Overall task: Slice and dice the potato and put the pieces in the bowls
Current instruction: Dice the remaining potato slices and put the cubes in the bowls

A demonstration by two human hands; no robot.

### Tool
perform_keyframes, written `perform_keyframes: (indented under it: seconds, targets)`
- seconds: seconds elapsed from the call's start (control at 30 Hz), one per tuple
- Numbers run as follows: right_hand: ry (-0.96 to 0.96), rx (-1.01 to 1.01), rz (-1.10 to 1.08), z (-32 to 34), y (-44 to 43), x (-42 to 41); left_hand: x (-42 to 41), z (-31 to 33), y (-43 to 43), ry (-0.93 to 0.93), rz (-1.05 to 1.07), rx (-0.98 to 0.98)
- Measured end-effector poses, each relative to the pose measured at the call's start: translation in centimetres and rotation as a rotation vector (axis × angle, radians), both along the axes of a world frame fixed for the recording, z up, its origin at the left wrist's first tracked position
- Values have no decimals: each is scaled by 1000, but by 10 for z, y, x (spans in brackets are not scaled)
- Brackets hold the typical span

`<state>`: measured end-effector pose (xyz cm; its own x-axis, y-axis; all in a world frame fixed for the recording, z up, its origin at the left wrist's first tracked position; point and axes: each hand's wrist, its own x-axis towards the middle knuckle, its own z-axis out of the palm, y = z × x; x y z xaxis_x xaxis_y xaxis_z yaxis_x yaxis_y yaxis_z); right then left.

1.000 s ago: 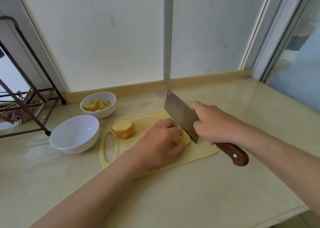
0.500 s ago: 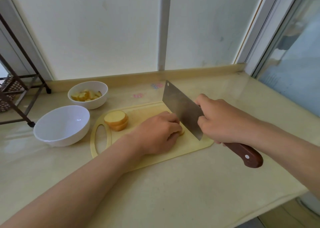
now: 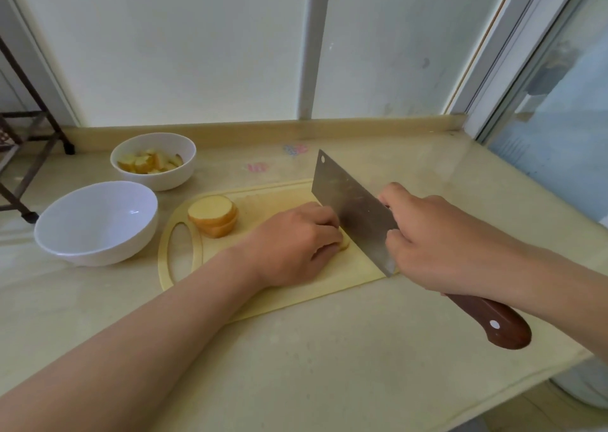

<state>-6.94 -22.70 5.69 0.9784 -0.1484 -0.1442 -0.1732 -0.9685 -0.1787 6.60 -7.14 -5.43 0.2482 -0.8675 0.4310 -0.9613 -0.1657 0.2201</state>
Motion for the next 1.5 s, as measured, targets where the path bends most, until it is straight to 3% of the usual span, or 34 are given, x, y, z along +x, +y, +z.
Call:
perform_keyframes:
  seconds: [0.5,0.63,0.93,1.27,1.5]
  targets:
    - [80,10,81,1,-8,34,-4,0,-9,27,258,-26]
    - [149,-7,97,-5,-10,37,-4,0,-8,26,241,-42]
    - [112,53,99,-13,5,83,-5,-5,3,0,229,-85]
    - [15,207,15,-13,-9,37,-3,-5,7,21,250,-81]
    - [49,130,79,-11,-1,30,-5,-2,7,18,241,-97]
